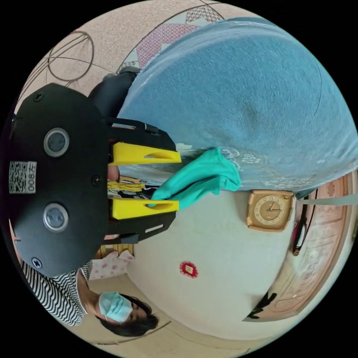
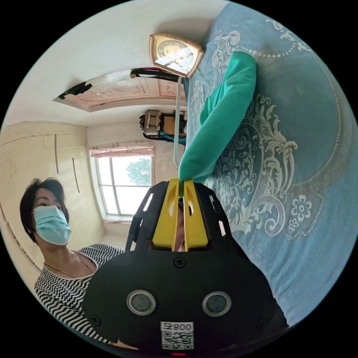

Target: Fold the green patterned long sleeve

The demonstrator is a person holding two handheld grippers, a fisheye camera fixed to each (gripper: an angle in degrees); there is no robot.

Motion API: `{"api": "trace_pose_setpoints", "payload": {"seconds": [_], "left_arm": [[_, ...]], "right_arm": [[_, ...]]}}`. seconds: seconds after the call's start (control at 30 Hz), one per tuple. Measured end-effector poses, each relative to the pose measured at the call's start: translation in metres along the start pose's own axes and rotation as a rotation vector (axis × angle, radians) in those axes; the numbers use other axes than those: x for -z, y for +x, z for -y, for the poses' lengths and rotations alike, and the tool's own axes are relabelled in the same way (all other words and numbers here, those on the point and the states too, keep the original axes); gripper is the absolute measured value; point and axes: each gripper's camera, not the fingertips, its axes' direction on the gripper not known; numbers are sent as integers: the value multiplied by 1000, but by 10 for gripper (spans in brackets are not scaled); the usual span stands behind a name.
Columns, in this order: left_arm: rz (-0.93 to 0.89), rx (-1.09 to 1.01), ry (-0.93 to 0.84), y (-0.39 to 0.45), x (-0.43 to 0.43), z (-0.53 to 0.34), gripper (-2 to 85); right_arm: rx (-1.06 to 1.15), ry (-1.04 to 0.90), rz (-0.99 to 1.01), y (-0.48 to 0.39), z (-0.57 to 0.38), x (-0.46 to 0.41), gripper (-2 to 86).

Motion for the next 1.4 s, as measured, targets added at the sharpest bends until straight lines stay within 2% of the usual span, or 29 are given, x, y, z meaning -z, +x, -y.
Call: {"api": "trace_pose_setpoints", "payload": {"seconds": [0.2, 0.33, 0.47, 0.6, 0.8, 1.07, 1.4], "left_arm": [[-34, 14, 36, 1, 0, 46, 136], [-15, 17, 36, 2, -4, 63, 69], [53, -1, 18, 17, -8, 55, 44], [39, -37, -5, 40, -7, 33, 39], [-60, -153, -61, 107, 3, -22, 36], [-199, -341, -203, 183, 10, -138, 35], [-266, -377, -433, 167, -54, -269, 34]], "right_arm": [[-25, 11, 19, -1, -30, 26, 16], [-39, 13, 14, -1, -52, 46, 15], [-54, 25, -17, -5, -79, 71, 14], [-42, 54, -16, -21, -110, 101, 13], [65, 75, -38, -83, -184, 153, 11], [245, 179, 1, -164, -331, 241, 8], [326, 370, -35, -192, -509, 353, 9]]}}
